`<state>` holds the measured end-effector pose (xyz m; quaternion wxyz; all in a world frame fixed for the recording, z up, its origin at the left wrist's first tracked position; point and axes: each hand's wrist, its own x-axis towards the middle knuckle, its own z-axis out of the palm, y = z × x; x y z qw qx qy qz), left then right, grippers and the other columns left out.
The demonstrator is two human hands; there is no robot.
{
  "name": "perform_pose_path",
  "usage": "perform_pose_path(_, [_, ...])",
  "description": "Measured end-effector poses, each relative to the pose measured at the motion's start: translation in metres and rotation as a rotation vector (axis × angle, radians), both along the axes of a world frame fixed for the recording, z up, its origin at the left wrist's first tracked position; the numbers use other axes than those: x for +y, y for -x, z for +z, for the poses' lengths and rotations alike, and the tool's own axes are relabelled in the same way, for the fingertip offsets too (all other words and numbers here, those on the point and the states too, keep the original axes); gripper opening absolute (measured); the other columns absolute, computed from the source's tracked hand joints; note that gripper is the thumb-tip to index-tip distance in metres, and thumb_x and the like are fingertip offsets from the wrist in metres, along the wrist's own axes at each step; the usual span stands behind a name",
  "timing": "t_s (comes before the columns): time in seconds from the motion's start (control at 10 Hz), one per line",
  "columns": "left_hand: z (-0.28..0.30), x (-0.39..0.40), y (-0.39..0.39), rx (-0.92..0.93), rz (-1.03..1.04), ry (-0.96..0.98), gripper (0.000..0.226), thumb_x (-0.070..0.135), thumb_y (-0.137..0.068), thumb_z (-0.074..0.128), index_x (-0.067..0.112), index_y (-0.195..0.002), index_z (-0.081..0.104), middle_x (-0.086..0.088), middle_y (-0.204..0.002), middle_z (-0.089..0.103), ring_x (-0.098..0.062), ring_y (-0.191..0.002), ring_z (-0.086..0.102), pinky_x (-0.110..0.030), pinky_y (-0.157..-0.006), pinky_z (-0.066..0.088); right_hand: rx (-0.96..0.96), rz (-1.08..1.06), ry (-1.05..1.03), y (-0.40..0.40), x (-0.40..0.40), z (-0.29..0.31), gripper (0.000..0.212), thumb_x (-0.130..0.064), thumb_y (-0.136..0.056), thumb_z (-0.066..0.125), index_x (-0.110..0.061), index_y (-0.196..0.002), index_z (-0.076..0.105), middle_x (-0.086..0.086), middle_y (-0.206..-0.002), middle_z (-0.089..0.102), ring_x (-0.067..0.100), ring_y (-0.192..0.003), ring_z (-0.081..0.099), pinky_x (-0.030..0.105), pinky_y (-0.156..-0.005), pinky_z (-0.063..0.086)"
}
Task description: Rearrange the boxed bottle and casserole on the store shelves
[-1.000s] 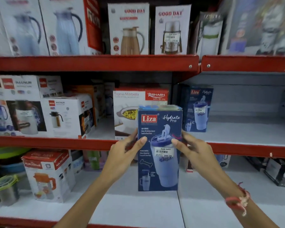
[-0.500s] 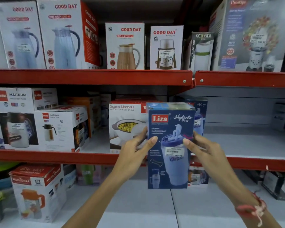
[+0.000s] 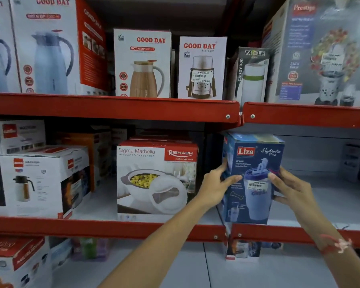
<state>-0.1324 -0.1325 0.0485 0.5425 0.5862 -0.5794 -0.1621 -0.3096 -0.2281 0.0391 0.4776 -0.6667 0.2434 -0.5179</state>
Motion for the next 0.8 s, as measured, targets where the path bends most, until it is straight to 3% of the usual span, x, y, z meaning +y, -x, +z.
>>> perform_pose_path(0.1, [-0.009,-0.022,0.0,0.047,0.013,-0.043,0.056,0.032,-0.09,0.061,0.014,-0.14,0.042,-0.013,-0.133,0.06,-0.028,-0.116,0.061,-0.048,-0.096,0.053,0.006,-0.023,-0.038,-0.004,-0.023,-0.008,0.036,-0.012,-0.091,0.06,-0.027,-0.124,0.059,-0.018,-0.084,0.077,-0.006,-0.067,0.071,0.013,-0.05,0.054])
perform_pose_path(0.2, [-0.022,-0.04,-0.003,0.061,0.019,-0.079,0.054,0.038,-0.088,0.062,0.014,-0.134,0.048,-0.014,-0.129,0.063,-0.028,-0.113,0.063,-0.05,-0.093,0.054,0.024,-0.024,-0.06,-0.005,-0.036,-0.019,0.051,-0.026,-0.08,0.068,-0.019,-0.129,0.059,-0.006,-0.094,0.076,0.005,-0.075,0.072,0.015,-0.051,0.057])
perform_pose_path(0.3, [-0.023,-0.05,-0.007,0.054,0.008,-0.082,0.051,0.039,-0.088,0.062,0.016,-0.132,0.05,-0.012,-0.127,0.064,-0.027,-0.112,0.064,-0.049,-0.092,0.055,0.026,-0.038,-0.063,-0.006,-0.05,-0.023,0.038,-0.019,-0.087,0.064,-0.018,-0.125,0.062,-0.006,-0.094,0.074,0.017,-0.089,0.067,0.018,-0.056,0.059])
perform_pose_path(0.4, [-0.021,-0.052,-0.008,0.092,-0.011,-0.103,0.049,0.035,-0.09,0.061,0.015,-0.133,0.049,-0.012,-0.128,0.063,-0.027,-0.113,0.063,-0.049,-0.092,0.055,0.041,-0.061,-0.07,-0.009,-0.059,-0.025,0.022,-0.02,-0.088,0.063,-0.026,-0.109,0.066,-0.004,-0.09,0.079,0.026,-0.093,0.069,0.036,-0.071,0.061])
perform_pose_path(0.5, [-0.021,-0.052,-0.009,0.088,-0.036,-0.119,0.048,0.033,-0.092,0.059,0.017,-0.135,0.046,-0.011,-0.131,0.062,-0.025,-0.115,0.062,-0.044,-0.093,0.055,0.033,-0.072,-0.065,-0.013,-0.062,-0.027,0.026,-0.017,-0.092,0.06,-0.02,-0.117,0.063,0.015,-0.113,0.07,0.038,-0.104,0.066,0.038,-0.075,0.055])
perform_pose_path(0.6, [-0.017,-0.047,-0.008,0.0,-0.071,-0.203,0.056,0.033,-0.094,0.054,0.018,-0.144,0.033,-0.008,-0.139,0.055,-0.021,-0.119,0.057,-0.039,-0.098,0.052,0.082,-0.125,-0.018,-0.016,-0.056,-0.027,0.032,-0.021,-0.094,0.058,-0.02,-0.126,0.061,0.016,-0.125,0.067,0.036,-0.114,0.062,0.044,-0.084,0.054])
perform_pose_path(0.7, [-0.016,-0.035,-0.005,-0.095,-0.08,-0.249,0.08,0.041,-0.093,0.053,0.024,-0.152,0.002,0.001,-0.153,0.033,-0.023,-0.135,0.043,-0.038,-0.112,0.038,0.191,-0.389,0.198,-0.021,-0.036,-0.026,0.05,-0.032,-0.094,0.057,-0.018,-0.141,0.048,0.013,-0.141,0.054,0.033,-0.122,0.055,0.043,-0.091,0.049])
perform_pose_path(0.8, [-0.016,-0.009,-0.003,-0.222,0.052,-0.069,0.077,0.047,-0.094,0.047,0.022,-0.152,0.003,-0.002,-0.161,0.016,-0.02,-0.147,0.022,-0.039,-0.12,0.026,0.18,-0.597,0.496,-0.03,0.002,-0.013,0.049,-0.038,-0.095,0.053,-0.015,-0.139,0.048,0.015,-0.137,0.052,0.035,-0.117,0.057,0.042,-0.094,0.047])
